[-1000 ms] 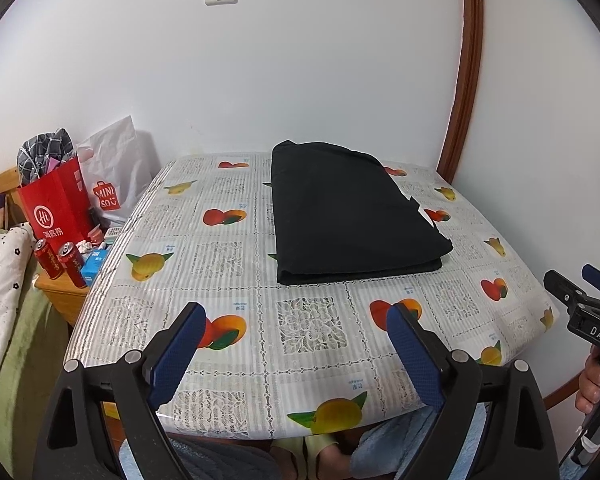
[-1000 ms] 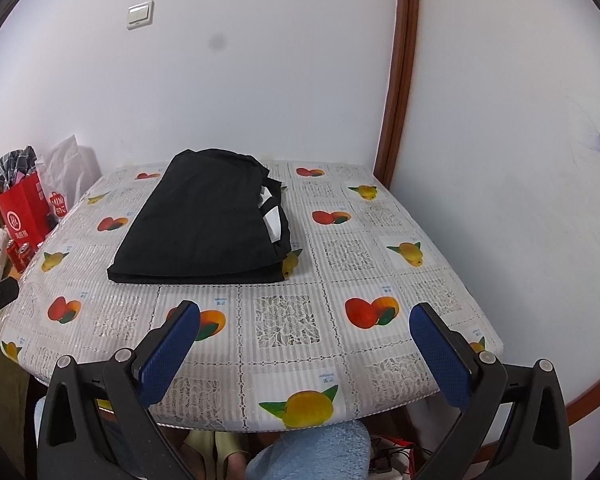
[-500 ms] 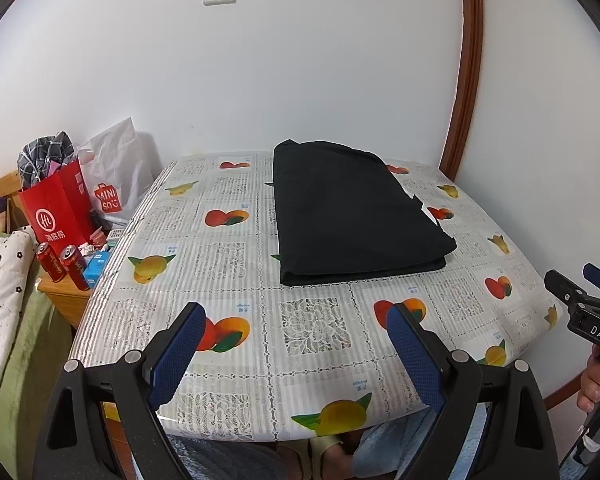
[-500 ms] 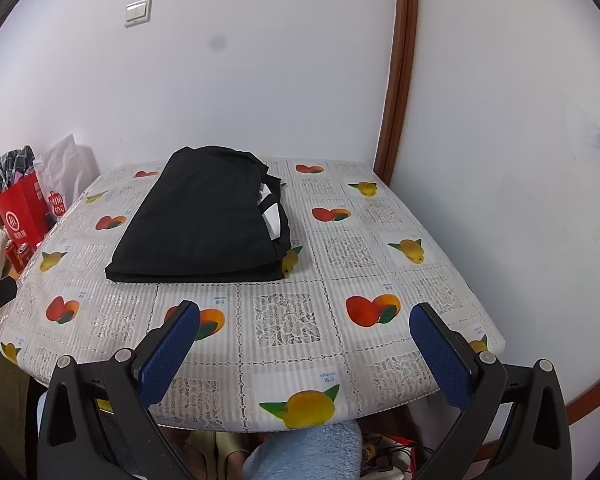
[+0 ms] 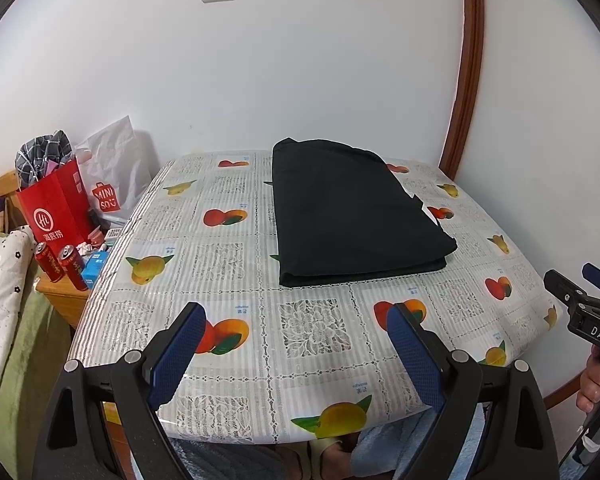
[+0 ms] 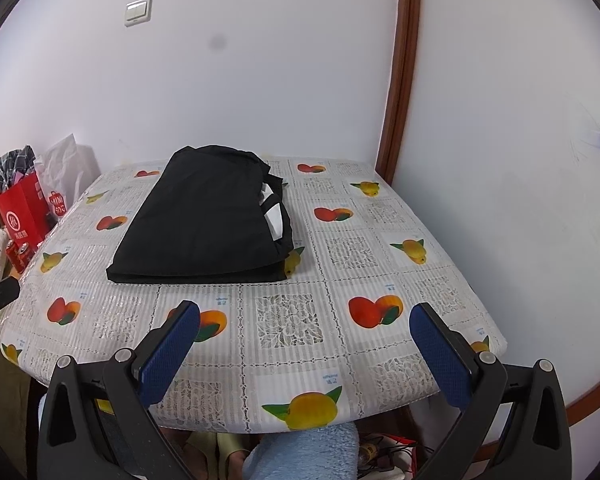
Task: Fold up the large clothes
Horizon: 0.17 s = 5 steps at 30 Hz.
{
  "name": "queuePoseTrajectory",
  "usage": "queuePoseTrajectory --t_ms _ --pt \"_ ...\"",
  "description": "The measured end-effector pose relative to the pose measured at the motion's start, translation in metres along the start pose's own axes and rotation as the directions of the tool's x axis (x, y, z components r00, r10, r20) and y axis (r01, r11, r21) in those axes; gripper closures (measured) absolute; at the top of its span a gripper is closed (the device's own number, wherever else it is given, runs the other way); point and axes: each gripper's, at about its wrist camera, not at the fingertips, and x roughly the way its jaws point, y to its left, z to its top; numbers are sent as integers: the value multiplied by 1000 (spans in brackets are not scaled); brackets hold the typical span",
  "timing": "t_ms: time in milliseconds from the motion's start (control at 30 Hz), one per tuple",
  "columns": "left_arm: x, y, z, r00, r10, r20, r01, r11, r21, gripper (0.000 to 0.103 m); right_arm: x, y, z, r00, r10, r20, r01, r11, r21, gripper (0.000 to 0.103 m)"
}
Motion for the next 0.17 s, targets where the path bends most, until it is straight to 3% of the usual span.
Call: queuePoseTrajectory --t_ms 167 --pt "4 5 6 1000 23 5 -23 1000 3 12 4 3 6 1000 9 -2 -9 1000 -5 0"
